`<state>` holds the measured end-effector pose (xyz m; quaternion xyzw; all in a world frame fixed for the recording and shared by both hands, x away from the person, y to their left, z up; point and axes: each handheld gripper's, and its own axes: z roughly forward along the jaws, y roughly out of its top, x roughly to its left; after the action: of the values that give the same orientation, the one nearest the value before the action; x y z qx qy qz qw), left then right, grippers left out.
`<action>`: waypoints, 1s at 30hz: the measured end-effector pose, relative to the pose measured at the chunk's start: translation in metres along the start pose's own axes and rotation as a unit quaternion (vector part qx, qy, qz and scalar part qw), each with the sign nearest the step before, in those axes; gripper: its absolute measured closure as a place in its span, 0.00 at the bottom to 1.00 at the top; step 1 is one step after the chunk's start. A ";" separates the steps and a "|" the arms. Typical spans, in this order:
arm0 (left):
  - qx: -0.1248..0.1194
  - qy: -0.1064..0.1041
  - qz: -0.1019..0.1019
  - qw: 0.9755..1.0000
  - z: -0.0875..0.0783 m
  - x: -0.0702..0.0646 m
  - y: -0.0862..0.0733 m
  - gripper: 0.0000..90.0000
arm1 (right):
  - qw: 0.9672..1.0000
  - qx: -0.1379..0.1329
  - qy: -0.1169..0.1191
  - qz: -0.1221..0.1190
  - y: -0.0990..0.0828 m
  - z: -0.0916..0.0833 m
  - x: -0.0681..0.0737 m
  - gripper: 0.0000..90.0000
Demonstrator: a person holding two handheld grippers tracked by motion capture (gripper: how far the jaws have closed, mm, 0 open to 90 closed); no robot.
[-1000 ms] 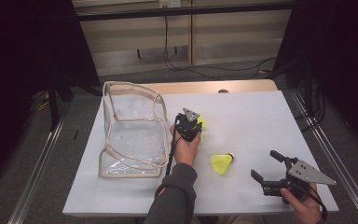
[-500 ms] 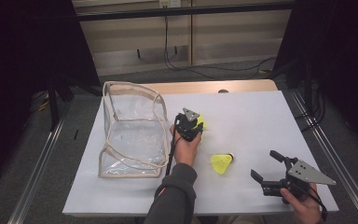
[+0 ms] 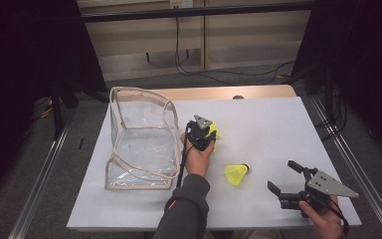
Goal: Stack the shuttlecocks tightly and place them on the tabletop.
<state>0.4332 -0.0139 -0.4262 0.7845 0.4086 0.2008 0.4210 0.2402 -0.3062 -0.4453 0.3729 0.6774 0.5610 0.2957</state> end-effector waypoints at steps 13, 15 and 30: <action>0.001 0.004 -0.006 1.000 0.000 0.002 -0.001 0.80 | 1.000 -0.001 -0.001 -0.001 0.000 0.000 0.000 0.03; 0.001 0.002 -0.007 1.000 0.000 0.003 -0.001 0.80 | 1.000 -0.002 0.000 -0.002 0.000 0.000 -0.001 0.03; -0.002 0.008 -0.016 1.000 -0.003 0.004 0.000 0.76 | 1.000 -0.001 -0.001 -0.001 0.000 -0.001 0.000 0.03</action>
<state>0.4333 -0.0095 -0.4251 0.7756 0.4236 0.2014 0.4225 0.2400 -0.3068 -0.4449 0.3722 0.6772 0.5608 0.2973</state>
